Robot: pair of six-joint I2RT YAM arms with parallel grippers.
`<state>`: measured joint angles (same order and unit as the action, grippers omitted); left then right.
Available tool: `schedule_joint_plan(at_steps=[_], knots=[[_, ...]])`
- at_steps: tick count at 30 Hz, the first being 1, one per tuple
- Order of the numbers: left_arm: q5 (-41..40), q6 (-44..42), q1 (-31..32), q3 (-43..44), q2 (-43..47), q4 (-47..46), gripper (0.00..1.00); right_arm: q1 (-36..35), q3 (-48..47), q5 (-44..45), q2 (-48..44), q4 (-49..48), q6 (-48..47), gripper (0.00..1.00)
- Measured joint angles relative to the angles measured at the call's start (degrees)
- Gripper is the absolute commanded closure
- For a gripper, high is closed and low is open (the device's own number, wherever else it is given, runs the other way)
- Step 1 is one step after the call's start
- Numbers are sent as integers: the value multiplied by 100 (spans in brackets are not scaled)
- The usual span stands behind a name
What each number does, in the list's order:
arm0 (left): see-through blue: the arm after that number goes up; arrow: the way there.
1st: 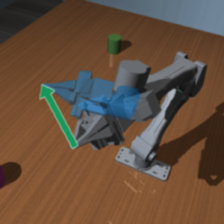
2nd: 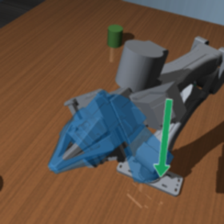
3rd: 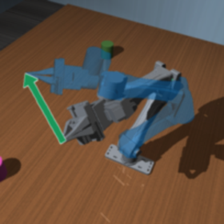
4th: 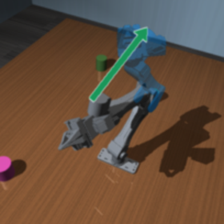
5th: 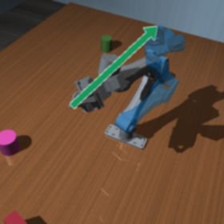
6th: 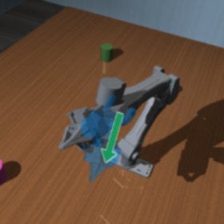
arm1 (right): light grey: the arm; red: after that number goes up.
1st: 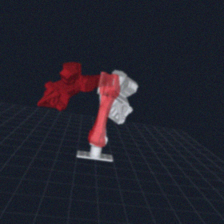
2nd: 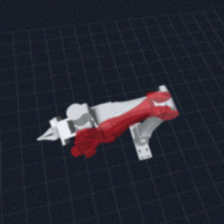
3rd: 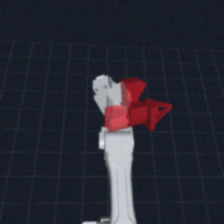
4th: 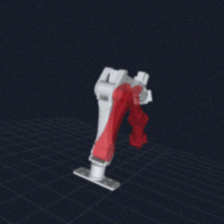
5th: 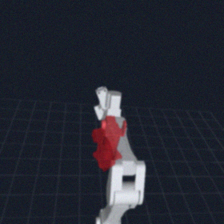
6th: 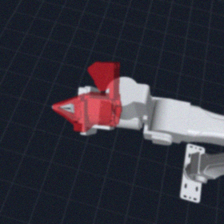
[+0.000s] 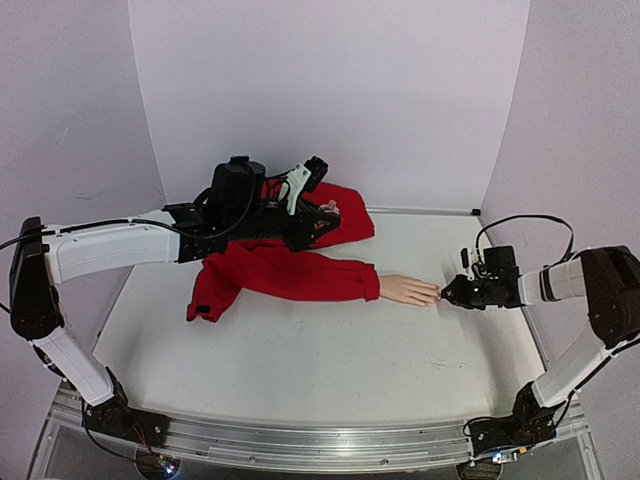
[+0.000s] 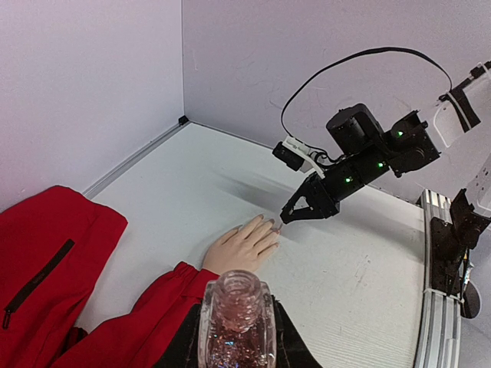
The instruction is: Paint the nails
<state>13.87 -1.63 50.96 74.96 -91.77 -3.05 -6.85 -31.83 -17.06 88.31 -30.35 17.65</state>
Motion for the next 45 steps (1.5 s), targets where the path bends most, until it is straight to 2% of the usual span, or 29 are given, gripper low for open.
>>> schedule_joint_plan(at_steps=[35,45], knots=[[0,0,0,0,0,2,100,-11,-4,417,61,39,44,100],[0,0,0,0,0,0,100,-11,28,306,-203,15,13,100]])
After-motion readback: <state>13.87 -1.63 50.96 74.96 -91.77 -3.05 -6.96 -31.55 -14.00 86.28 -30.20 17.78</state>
